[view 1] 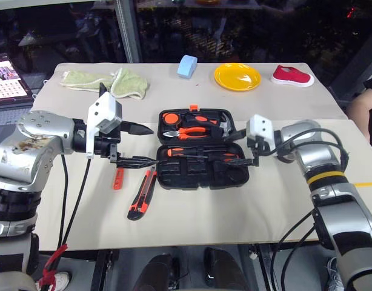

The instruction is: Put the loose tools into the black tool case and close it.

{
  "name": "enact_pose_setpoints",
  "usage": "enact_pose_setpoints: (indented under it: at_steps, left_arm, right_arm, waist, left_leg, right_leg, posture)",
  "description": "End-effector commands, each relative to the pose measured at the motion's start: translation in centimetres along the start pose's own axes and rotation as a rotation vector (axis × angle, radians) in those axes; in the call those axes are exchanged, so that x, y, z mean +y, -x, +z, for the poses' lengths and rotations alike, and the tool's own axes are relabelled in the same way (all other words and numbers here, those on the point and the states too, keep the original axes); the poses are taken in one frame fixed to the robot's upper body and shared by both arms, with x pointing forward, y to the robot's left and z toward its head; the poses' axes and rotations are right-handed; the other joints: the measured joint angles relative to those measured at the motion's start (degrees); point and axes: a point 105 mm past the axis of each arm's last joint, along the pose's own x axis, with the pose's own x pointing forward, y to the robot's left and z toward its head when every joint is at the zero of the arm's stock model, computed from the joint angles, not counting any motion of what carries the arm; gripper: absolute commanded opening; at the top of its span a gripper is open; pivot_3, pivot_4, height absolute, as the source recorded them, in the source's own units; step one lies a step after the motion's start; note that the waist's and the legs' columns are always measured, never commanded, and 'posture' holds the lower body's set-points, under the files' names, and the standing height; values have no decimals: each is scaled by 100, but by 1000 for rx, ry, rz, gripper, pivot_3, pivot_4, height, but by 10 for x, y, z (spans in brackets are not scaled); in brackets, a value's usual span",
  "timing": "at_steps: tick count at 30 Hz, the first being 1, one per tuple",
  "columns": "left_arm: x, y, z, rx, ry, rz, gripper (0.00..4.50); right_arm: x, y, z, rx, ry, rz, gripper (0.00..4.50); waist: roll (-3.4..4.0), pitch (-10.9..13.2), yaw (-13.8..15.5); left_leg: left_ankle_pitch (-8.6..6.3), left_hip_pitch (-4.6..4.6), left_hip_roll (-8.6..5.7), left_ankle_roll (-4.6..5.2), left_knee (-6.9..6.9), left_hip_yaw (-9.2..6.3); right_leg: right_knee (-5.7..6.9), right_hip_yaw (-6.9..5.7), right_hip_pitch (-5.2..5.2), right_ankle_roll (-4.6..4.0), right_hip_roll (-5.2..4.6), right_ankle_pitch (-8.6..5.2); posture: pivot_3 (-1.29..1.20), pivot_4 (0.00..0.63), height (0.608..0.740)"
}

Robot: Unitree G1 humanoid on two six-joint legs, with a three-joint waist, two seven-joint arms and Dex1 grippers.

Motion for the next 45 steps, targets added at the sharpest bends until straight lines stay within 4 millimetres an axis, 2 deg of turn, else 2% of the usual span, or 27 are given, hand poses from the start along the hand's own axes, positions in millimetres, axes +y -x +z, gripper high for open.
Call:
enact_pose_setpoints:
  at_steps: [1,4,9,11,17,27,34,38,45]
  left_arm:
    - [2,3,5,5,-48,8,4500]
    - [3,3,5,8,-52,8,4500]
    - [2,2,3,10,-51,9,4500]
    - [2,2,3,12,-50,9,4500]
    - [2,3,2,18,-49,14,4500]
    - [2,4,2,23,-49,18,4500]
    - [3,4,2,23,-51,20,4500]
    - [3,3,2,25,-54,18,4500]
    - [3,-2,-1,30,-59,4,4500]
  right_arm:
    - [-1,-8,11,-32,-4,-28,3400]
    - [2,-14,10,-25,-5,-22,2448]
    - [3,-19,-1,7,-13,-21,574]
    - [2,-21,-3,10,-26,-24,53]
    - [4,-26,-14,44,-25,-22,53]
    - [8,-38,-20,61,-35,-12,53]
    - [14,-42,-32,101,-40,3,53]
    - [24,-45,-44,130,-53,34,53]
    - [32,-48,-52,147,-61,43,53]
  waist:
    - [0,0,0]
    - [0,0,-2]
    - [0,0,8]
    - [0,0,4]
    - [0,0,-8]
    - [0,0,-7]
    - [0,0,-19]
    - [0,0,-19]
    - [0,-1,-14]
  left_leg:
    - [0,0,0,0,0,0]
    - [1,-1,0,1,0,0]
    - [1,-1,-2,2,0,-1]
    - [1,-1,-2,2,0,0]
    - [2,0,-2,3,0,0]
    - [1,0,-2,0,0,-1]
    - [2,8,-2,-4,0,-1]
    - [2,13,-2,-6,0,0]
    - [1,37,-2,-8,0,-3]
  right_leg:
    - [2,1,-2,0,0,0]
    - [5,0,-5,0,1,0]
    - [3,-4,-2,0,0,0]
    - [3,-4,-3,0,1,0]
    - [4,-2,-4,0,4,0]
    - [4,-4,-3,0,6,0]
    - [6,-6,2,0,9,0]
    - [8,-5,5,-1,9,0]
    - [7,-2,11,-1,9,0]
  posture:
    - [0,150,732]
    - [0,150,732]
    - [0,150,732]
    - [0,150,732]
    - [0,150,732]
    - [0,150,732]
    - [0,150,732]
    - [0,150,732]
    - [0,150,732]
